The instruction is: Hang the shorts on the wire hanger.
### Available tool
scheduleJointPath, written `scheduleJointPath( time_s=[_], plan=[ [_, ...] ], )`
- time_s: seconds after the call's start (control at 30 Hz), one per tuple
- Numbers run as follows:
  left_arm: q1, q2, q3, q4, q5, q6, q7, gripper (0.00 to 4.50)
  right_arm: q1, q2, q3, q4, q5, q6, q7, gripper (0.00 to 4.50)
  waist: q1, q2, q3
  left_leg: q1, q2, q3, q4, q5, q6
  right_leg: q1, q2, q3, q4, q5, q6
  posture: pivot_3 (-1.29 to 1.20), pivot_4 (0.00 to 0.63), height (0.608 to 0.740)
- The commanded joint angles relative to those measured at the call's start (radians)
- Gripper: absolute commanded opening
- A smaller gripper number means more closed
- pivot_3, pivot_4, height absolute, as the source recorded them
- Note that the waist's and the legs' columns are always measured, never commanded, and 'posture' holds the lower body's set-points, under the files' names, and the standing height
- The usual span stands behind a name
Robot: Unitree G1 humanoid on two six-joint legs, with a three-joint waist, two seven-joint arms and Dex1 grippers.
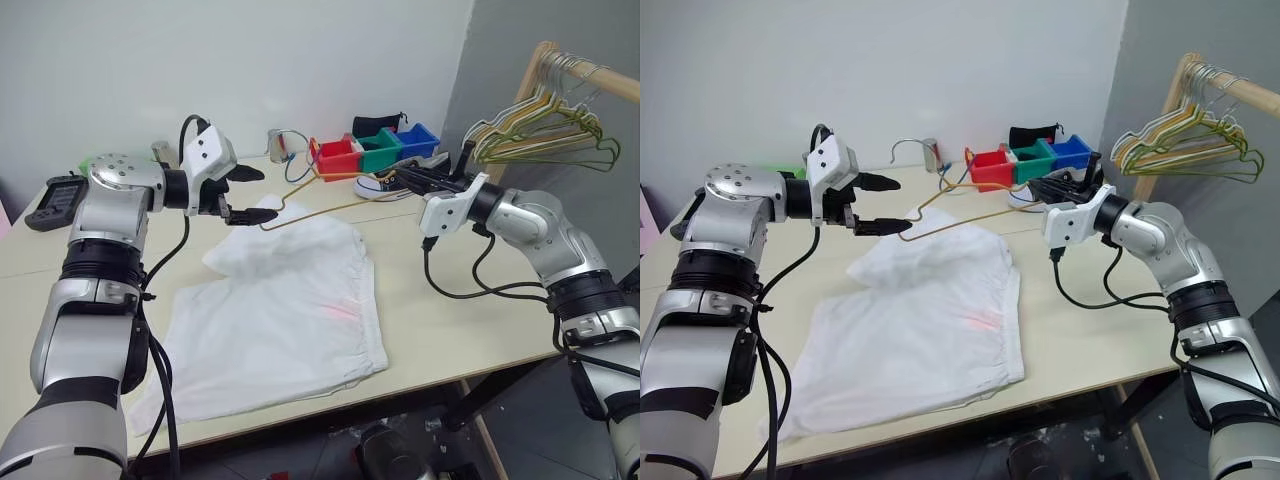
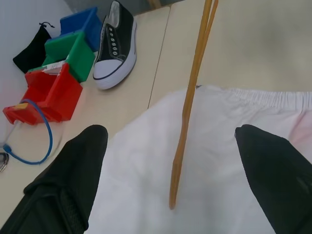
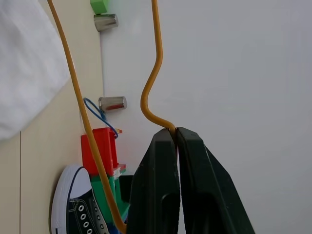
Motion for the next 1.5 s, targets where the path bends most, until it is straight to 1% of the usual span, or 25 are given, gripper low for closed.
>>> scheduleJointPath(
  time_s=[0.03, 0.3, 0.37, 0.4, 0.5, 0.53, 0.57, 0.67, 0.7, 0.77, 0.83, 0.87, 0.9, 0.93, 0.97, 1.03, 1.17, 1.33, 1.4, 1.43, 1.5],
  plan=[
    [0.006, -0.009, -0.019, -0.002, 0.029, -0.054, -0.014, 4.45, -0.032, 0.016, -0.013, -0.092, 0.037, 0.009, 0.007, 0.00, 0.000, 0.000, 0.000, 0.000, 0.000, 0.000, 0.000, 0.000, 0.000, 0.000, 0.000, 0.000, 0.000, 0.000, 0.000, -0.31, 0.000, 0.740],
    [0.005, -0.034, -0.051, 0.046, 0.086, -0.115, 0.015, 4.45, -0.026, 0.027, -0.022, -0.170, 0.050, 0.034, 0.027, 0.00, 0.001, 0.000, 0.000, 0.000, 0.000, 0.000, 0.000, 0.000, 0.000, 0.000, 0.000, 0.000, 0.000, 0.000, 0.000, -0.32, 0.000, 0.740],
    [0.008, -0.034, -0.062, 0.056, 0.103, -0.131, 0.018, 4.09, -0.023, 0.028, -0.025, -0.178, 0.051, 0.037, 0.025, 0.00, 0.001, 0.000, 0.000, 0.000, 0.000, 0.000, 0.000, 0.000, 0.000, 0.000, 0.000, 0.000, 0.000, 0.000, 0.000, -0.32, 0.000, 0.740],
    [0.009, -0.035, -0.062, 0.059, 0.105, -0.128, 0.014, 4.01, -0.022, 0.027, -0.027, -0.180, 0.051, 0.037, 0.024, 0.00, 0.000, 0.000, 0.000, 0.000, 0.000, 0.000, 0.000, 0.000, 0.000, 0.000, 0.000, 0.000, 0.000, 0.000, 0.000, -0.32, 0.000, 0.740],
    [0.006, -0.038, -0.058, 0.069, 0.107, -0.126, 0.005, 3.42, -0.019, 0.022, -0.029, -0.186, 0.050, 0.038, 0.019, 0.00, 0.000, 0.000, 0.000, 0.000, 0.000, 0.000, 0.000, 0.000, 0.000, 0.000, 0.000, 0.000, 0.000, 0.000, 0.000, -0.32, 0.000, 0.740],
    [0.004, -0.039, -0.057, 0.071, 0.108, -0.127, 0.004, 3.29, -0.018, 0.021, -0.029, -0.187, 0.050, 0.038, 0.018, 0.00, 0.000, 0.000, 0.000, 0.000, 0.000, 0.000, 0.000, 0.000, 0.000, 0.000, 0.000, 0.000, 0.000, 0.000, 0.000, -0.32, 0.000, 0.740],
    [0.002, -0.041, -0.056, 0.073, 0.109, -0.127, 0.004, 3.02, -0.017, 0.020, -0.029, -0.187, 0.049, 0.038, 0.017, 0.00, 0.000, 0.000, 0.000, 0.000, 0.000, 0.000, 0.000, 0.000, 0.000, 0.000, 0.000, 0.000, 0.000, 0.000, 0.000, -0.32, 0.000, 0.740],
    [-0.003, -0.044, -0.054, 0.075, 0.110, -0.124, 0.006, 2.42, -0.015, 0.018, -0.028, -0.185, 0.046, 0.033, 0.014, 0.00, 0.000, 0.000, 0.000, 0.000, 0.000, 0.000, 0.000, 0.000, 0.000, 0.000, 0.000, 0.000, 0.000, 0.000, 0.000, -0.32, 0.000, 0.740],
    [-0.005, -0.046, -0.053, 0.076, 0.110, -0.124, 0.009, 2.15, -0.015, 0.017, -0.027, -0.183, 0.044, 0.031, 0.013, 0.00, 0.000, 0.000, 0.000, 0.000, 0.000, 0.000, 0.000, 0.000, 0.000, 0.000, 0.000, 0.000, 0.000, 0.000, 0.000, -0.32, 0.000, 0.740],
    [-0.005, -0.048, -0.051, 0.074, 0.109, -0.122, 0.013, 1.79, -0.014, 0.016, -0.027, -0.180, 0.044, 0.028, 0.012, 0.00, 0.000, 0.000, 0.000, 0.000, 0.000, 0.000, 0.000, 0.000, 0.000, 0.000, 0.000, 0.000, 0.000, 0.000, 0.000, -0.32, 0.000, 0.740],
    [-0.001, -0.049, -0.048, 0.067, 0.107, -0.121, 0.015, 1.22, -0.012, 0.016, -0.025, -0.180, 0.045, 0.025, 0.013, 0.00, 0.000, 0.000, 0.000, 0.000, 0.000, 0.000, 0.000, 0.000, 0.000, 0.000, 0.000, 0.000, 0.000, 0.000, 0.000, -0.32, 0.000, 0.740],
    [0.002, -0.050, -0.047, 0.063, 0.105, -0.120, 0.016, 0.87, -0.011, 0.015, -0.024, -0.179, 0.046, 0.024, 0.014, 0.00, 0.000, 0.000, 0.000, 0.000, 0.000, 0.000, 0.000, 0.000, 0.000, 0.000, 0.000, 0.000, 0.000, 0.000, 0.000, -0.32, 0.000, 0.740],
    [0.004, -0.051, -0.045, 0.060, 0.104, -0.120, 0.019, 0.70, -0.010, 0.014, -0.023, -0.177, 0.047, 0.023, 0.017, 0.00, 0.000, 0.000, 0.000, 0.000, 0.000, 0.000, 0.000, 0.000, 0.000, 0.000, 0.000, 0.000, 0.000, 0.000, 0.000, -0.32, 0.000, 0.740],
    [0.006, -0.052, -0.044, 0.057, 0.103, -0.120, 0.021, 0.64, -0.009, 0.014, -0.022, -0.176, 0.047, 0.023, 0.019, 0.00, 0.000, 0.000, 0.000, 0.000, 0.000, 0.000, 0.000, 0.000, 0.000, 0.000, 0.000, 0.000, 0.000, 0.000, 0.000, -0.32, 0.000, 0.740],
    [0.006, -0.052, -0.043, 0.056, 0.102, -0.121, 0.022, 0.26, -0.008, 0.013, -0.020, -0.175, 0.047, 0.025, 0.022, 0.00, 0.000, 0.000, 0.000, 0.000, 0.000, 0.000, 0.000, 0.000, 0.000, 0.000, 0.000, 0.000, 0.000, 0.000, 0.000, -0.32, 0.000, 0.740],
    [0.009, -0.053, -0.042, 0.051, 0.104, -0.126, 0.028, 0.11, -0.004, 0.010, -0.016, -0.175, 0.049, 0.033, 0.035, 0.00, 0.001, 0.000, 0.000, 0.000, 0.000, 0.000, 0.000, 0.000, 0.000, 0.000, 0.000, 0.000, 0.000, 0.000, 0.000, -0.32, 0.000, 0.740],
    [0.015, -0.057, -0.039, 0.032, 0.113, -0.134, 0.055, 0.02, 0.009, 0.009, -0.012, -0.189, 0.073, 0.062, 0.067, 0.00, 0.000, 0.000, 0.000, 0.000, 0.000, 0.000, 0.000, 0.000, 0.000, 0.000, 0.000, 0.000, 0.000, 0.000, 0.000, -0.32, 0.000, 0.740],
    [0.046, -0.058, -0.056, -0.008, 0.159, -0.182, 0.130, 0.00, 0.045, 0.012, -0.003, -0.222, 0.137, 0.164, 0.175, 0.00, -0.001, 0.000, 0.000, 0.000, 0.000, 0.000, 0.000, 0.000, 0.000, 0.000, 0.000, 0.000, 0.000, 0.000, 0.000, -0.33, 0.000, 0.740],
    [0.062, -0.060, -0.062, -0.020, 0.195, -0.218, 0.195, 0.00, 0.064, 0.009, 0.001, -0.249, 0.163, 0.221, 0.229, 0.50, 0.000, 0.000, 0.000, 0.000, 0.000, 0.000, 0.000, 0.000, 0.000, 0.000, 0.000, 0.000, 0.000, 0.000, 0.000, -0.33, 0.000, 0.740],
    [0.069, -0.062, -0.066, -0.023, 0.215, -0.236, 0.228, 0.00, 0.072, 0.005, 0.001, -0.263, 0.172, 0.248, 0.251, 0.62, 0.000, 0.000, 0.000, 0.000, 0.000, 0.000, 0.000, 0.000, 0.000, 0.000, 0.000, 0.000, 0.000, 0.000, 0.000, -0.33, 0.000, 0.740],
    [0.090, -0.061, -0.082, -0.035, 0.256, -0.270, 0.285, 0.00, 0.088, -0.003, -0.003, -0.292, 0.183, 0.298, 0.287, 1.11, 0.000, 0.000, 0.000, 0.000, 0.000, 0.000, 0.000, 0.000, 0.000, 0.000, 0.000, 0.000, 0.001, 0.000, 0.000, -0.33, 0.000, 0.740]
  ],
)
